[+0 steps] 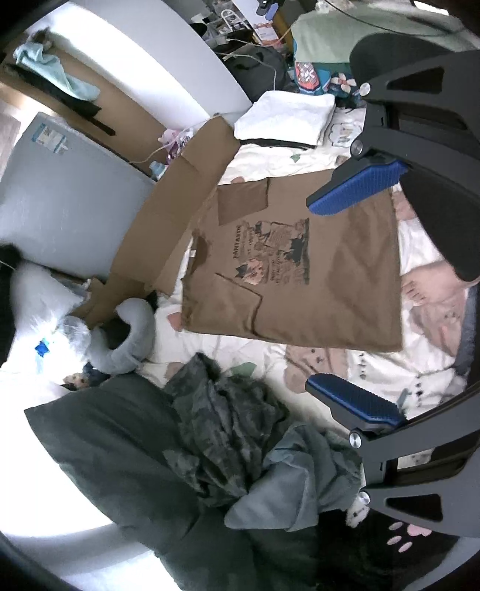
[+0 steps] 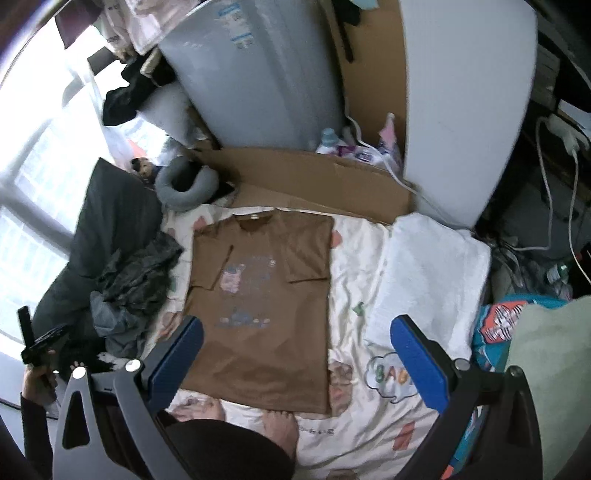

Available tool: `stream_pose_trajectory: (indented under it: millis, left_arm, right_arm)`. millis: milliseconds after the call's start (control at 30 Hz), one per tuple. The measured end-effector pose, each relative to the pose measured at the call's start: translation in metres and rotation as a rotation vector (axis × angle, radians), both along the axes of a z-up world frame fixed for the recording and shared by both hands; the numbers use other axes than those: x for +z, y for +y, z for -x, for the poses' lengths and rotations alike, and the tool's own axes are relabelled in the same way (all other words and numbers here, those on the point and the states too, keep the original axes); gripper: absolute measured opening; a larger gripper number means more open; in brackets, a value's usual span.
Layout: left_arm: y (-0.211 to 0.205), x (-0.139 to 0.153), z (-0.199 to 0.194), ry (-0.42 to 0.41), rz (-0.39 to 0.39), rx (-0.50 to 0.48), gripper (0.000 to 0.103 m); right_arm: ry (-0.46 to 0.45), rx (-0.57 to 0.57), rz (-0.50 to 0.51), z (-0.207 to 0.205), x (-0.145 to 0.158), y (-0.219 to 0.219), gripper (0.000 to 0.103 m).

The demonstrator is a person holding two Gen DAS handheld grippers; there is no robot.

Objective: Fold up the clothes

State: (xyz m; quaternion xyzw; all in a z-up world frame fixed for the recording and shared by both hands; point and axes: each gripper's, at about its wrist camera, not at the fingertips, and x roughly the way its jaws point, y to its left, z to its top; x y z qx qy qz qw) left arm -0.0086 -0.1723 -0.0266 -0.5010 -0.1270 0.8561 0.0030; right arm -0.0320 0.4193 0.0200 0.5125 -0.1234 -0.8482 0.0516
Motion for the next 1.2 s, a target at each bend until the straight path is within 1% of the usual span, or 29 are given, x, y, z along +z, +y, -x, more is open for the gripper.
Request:
stream_pose_trajectory:
  millis: [67, 200, 333, 400, 533, 700, 867, 967, 1200]
  left_arm:
    - [-0.001, -0.007, -0.005, 0.007, -0.003, 0.012, 0.088]
    - [-0.004, -0.029, -0.011, -0.039, -0.033, 0.032, 0.088]
    - [-0.003, -0.047, -0.016, -0.075, -0.041, 0.044, 0.088]
    - [-0.003, -0.057, -0.018, -0.093, -0.051, 0.051, 0.088]
    - [0.0, -0.075, -0.023, -0.112, -0.05, 0.034, 0.088]
    - [-0.003, -0.101, -0.027, -0.146, -0.07, 0.047, 0.088]
    - [-0.007, -0.127, -0.032, -0.18, -0.09, 0.06, 0.088]
    - [-0.009, -0.142, -0.035, -0.199, -0.098, 0.071, 0.088]
    - [-0.016, -0.176, -0.044, -0.239, -0.11, 0.108, 0.088]
  right_arm:
    - [0.003, -0.014, 0.011, -0.003, -0.009, 0.006, 0.102]
    - [0.019, -0.025, 0.012, -0.01, -0.029, 0.015, 0.102]
    - [0.027, -0.026, 0.028, -0.015, -0.051, 0.02, 0.102]
    - [0.008, -0.033, 0.022, -0.018, -0.067, 0.021, 0.102]
    - [-0.027, -0.03, -0.037, -0.024, -0.094, 0.018, 0.102]
    - [-0.065, -0.015, -0.009, -0.031, -0.127, 0.015, 0.102]
    - [-0.162, -0.004, 0.012, -0.036, -0.17, 0.012, 0.102]
    - [-0.187, 0.005, 0.014, -0.043, -0.194, 0.008, 0.102]
    - [-0.259, -0.027, 0.055, -0.057, -0.254, 0.011, 0.102]
